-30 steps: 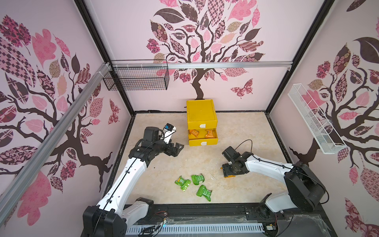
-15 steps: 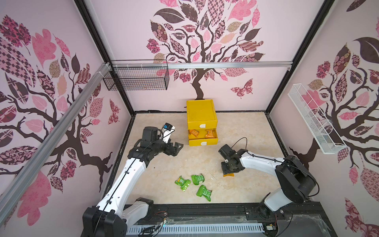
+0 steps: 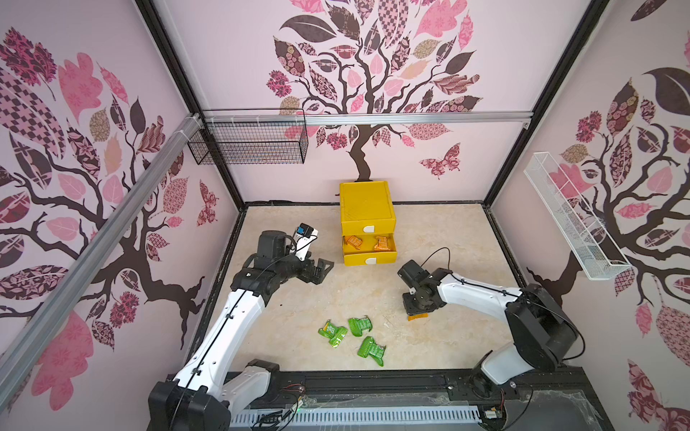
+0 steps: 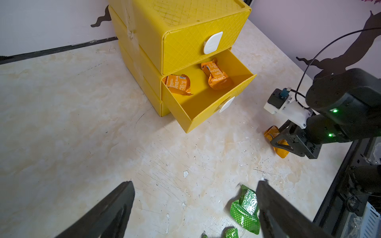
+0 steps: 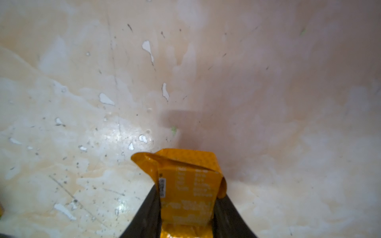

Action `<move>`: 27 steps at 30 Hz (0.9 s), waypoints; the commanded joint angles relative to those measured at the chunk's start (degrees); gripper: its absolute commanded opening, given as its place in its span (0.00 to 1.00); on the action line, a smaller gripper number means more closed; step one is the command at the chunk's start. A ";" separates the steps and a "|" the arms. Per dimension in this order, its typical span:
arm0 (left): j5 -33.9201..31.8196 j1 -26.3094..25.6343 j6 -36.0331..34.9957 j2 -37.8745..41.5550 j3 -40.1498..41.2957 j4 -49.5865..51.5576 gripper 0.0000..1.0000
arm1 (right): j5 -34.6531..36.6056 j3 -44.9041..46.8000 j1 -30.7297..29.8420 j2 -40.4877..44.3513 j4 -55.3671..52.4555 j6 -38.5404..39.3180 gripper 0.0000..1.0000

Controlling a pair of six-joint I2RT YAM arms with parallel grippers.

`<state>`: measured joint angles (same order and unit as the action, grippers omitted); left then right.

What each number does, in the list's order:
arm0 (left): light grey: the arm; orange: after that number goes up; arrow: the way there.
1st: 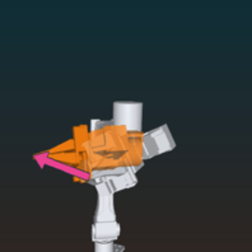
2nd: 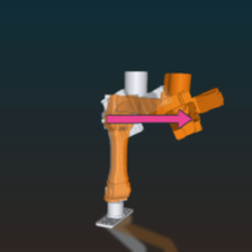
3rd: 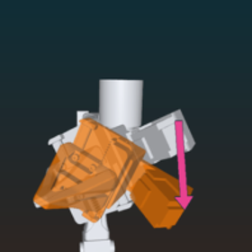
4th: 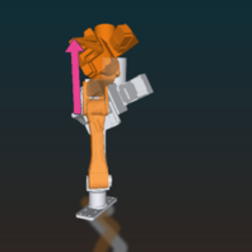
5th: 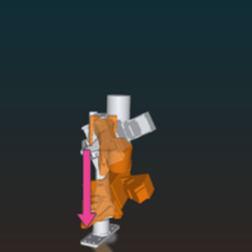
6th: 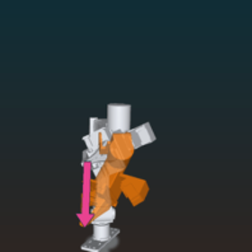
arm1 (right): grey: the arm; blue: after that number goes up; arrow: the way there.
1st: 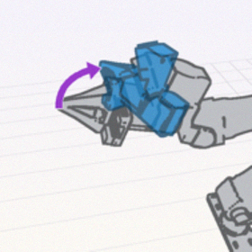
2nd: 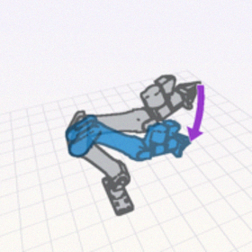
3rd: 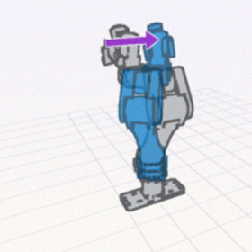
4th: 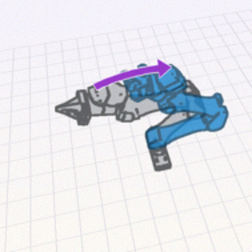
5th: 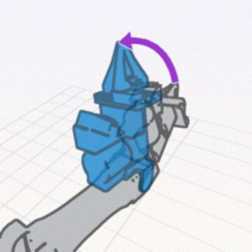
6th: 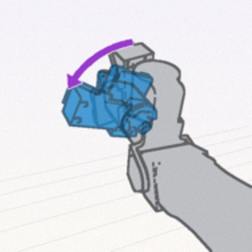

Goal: Place the cookies into the drawer by color
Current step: Pick up the cookie at the center of the board, then place the cookie in the drawer.

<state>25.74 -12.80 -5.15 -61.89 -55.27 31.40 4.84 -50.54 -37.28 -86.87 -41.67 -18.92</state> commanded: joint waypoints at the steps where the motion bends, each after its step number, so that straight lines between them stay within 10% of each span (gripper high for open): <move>1: 0.28 0.12 -0.32 1.02 0.89 -1.42 0.97 | 1.66 -4.31 -0.21 4.90 -2.82 0.77 0.38; 27: 0.76 -0.92 0.37 1.94 0.40 -1.44 0.97 | 2.48 -27.31 -0.08 -2.20 20.54 9.22 0.38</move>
<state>25.82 -13.54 -4.73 -60.88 -54.52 30.09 5.91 -76.77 -37.28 -86.74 -28.10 -11.75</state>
